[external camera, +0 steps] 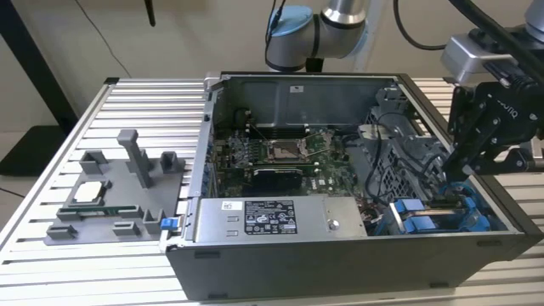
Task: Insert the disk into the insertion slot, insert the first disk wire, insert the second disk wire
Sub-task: 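Insert the second disk wire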
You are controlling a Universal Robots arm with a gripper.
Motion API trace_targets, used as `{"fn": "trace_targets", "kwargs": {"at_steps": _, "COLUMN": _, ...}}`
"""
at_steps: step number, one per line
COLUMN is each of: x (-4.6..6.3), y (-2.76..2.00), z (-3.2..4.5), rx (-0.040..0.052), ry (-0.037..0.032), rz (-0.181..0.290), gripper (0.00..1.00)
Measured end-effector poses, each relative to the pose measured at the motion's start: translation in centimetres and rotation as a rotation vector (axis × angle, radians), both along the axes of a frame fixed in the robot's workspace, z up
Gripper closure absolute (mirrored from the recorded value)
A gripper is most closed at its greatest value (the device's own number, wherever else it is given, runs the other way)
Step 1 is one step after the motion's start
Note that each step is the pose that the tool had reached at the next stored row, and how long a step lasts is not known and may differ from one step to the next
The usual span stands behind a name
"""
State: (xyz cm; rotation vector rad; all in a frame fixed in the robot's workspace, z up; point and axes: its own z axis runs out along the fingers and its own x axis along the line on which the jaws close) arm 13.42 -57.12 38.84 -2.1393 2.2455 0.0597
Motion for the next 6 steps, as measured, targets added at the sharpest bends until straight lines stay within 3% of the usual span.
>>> {"fn": "trace_targets", "kwargs": {"at_steps": 6, "x": 0.0, "y": 0.0, "z": 0.11, "rx": -0.0001, "ry": 0.0, "rz": 0.0, "gripper": 0.0}}
